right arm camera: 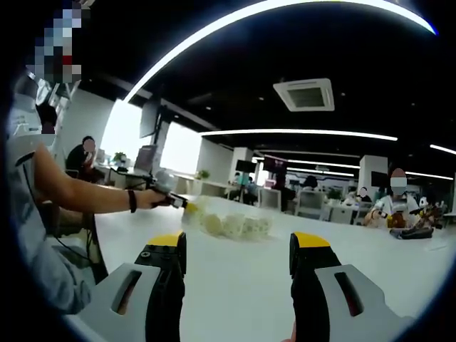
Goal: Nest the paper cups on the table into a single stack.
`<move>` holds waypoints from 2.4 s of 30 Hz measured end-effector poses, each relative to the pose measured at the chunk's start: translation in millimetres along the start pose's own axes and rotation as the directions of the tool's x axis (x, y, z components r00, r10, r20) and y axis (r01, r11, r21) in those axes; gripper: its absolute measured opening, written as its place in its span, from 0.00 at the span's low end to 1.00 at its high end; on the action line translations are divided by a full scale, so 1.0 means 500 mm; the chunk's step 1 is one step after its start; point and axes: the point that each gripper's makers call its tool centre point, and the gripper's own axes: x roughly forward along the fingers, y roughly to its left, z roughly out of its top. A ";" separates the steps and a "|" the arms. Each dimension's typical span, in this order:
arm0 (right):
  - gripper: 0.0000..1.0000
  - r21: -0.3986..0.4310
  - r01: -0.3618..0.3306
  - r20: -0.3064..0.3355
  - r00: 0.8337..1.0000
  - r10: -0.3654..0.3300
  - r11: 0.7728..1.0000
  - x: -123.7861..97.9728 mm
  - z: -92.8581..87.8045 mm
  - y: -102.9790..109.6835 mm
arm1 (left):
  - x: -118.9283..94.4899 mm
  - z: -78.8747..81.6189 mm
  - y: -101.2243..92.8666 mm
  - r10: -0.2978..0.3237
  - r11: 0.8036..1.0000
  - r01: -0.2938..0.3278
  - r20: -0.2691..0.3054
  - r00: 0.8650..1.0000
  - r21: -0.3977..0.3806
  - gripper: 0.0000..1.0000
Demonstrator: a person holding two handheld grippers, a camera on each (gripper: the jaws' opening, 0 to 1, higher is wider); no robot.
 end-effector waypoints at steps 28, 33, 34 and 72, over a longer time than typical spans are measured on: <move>0.61 -0.006 -0.003 -0.008 1.000 0.003 1.000 0.003 -0.001 0.005 | -0.041 0.000 0.029 -0.024 1.000 0.024 0.038 0.999 -0.015 0.41; 0.61 -0.008 -0.005 -0.006 1.000 0.005 1.000 0.004 0.002 0.010 | -0.053 0.009 0.028 -0.039 0.999 0.039 0.045 0.998 0.000 0.41; 0.61 -0.008 -0.006 -0.006 1.000 0.006 1.000 0.004 0.001 0.011 | -0.054 0.012 0.024 -0.042 0.999 0.042 0.045 0.998 0.006 0.41; 0.61 -0.007 -0.030 -0.006 1.000 0.030 1.000 0.016 0.000 0.033 | -0.197 0.076 -0.138 -0.211 0.975 0.198 0.127 0.969 0.105 0.41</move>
